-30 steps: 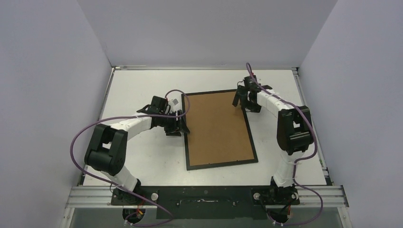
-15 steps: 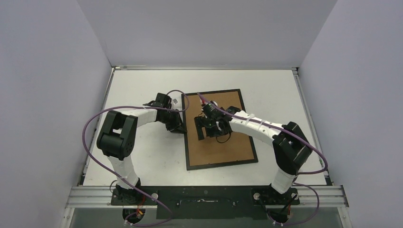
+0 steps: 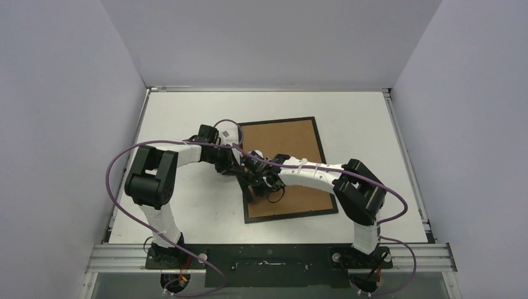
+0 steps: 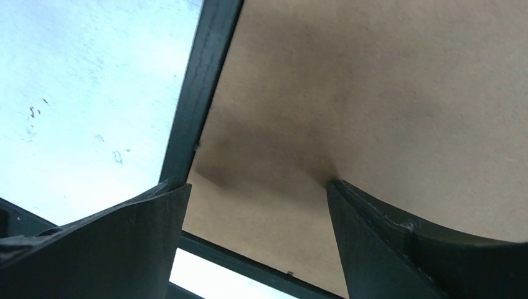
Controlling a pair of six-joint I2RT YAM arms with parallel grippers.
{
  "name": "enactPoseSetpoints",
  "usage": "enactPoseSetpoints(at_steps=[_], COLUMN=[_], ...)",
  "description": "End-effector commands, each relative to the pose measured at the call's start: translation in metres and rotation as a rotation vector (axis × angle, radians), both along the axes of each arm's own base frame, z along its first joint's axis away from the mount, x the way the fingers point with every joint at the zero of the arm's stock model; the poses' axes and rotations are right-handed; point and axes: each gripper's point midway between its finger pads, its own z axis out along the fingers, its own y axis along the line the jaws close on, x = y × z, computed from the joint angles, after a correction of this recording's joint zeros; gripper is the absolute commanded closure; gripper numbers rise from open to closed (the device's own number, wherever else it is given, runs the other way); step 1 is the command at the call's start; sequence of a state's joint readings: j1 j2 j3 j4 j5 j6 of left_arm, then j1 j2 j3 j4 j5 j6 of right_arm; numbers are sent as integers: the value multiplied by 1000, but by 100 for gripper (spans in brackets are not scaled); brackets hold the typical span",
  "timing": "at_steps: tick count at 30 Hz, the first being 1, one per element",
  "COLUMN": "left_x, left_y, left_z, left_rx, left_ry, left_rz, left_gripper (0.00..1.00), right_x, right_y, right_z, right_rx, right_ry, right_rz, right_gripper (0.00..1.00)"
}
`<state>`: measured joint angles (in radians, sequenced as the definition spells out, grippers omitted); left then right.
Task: Put the photo into the frame
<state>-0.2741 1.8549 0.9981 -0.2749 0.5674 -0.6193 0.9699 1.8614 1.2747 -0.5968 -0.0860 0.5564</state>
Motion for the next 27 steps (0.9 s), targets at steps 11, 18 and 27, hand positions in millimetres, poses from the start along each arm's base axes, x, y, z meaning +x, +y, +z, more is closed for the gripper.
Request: enactPoseSetpoints(at_steps=[11, 18, 27], left_x=[-28, -30, -30], left_y=[22, 23, 24], left_z=[-32, -34, -36], left_rx=[77, 78, 83], left_ry=[112, 124, 128], left_rz=[-3, -1, 4], left_gripper=[98, 98, 98], right_x=[28, 15, 5], right_y=[17, 21, 7], right_z=[-16, -25, -33], right_rx=[-52, -66, -97], right_ry=[-78, -58, -44], right_rz=[-82, -39, -17], right_gripper=[26, 31, 27])
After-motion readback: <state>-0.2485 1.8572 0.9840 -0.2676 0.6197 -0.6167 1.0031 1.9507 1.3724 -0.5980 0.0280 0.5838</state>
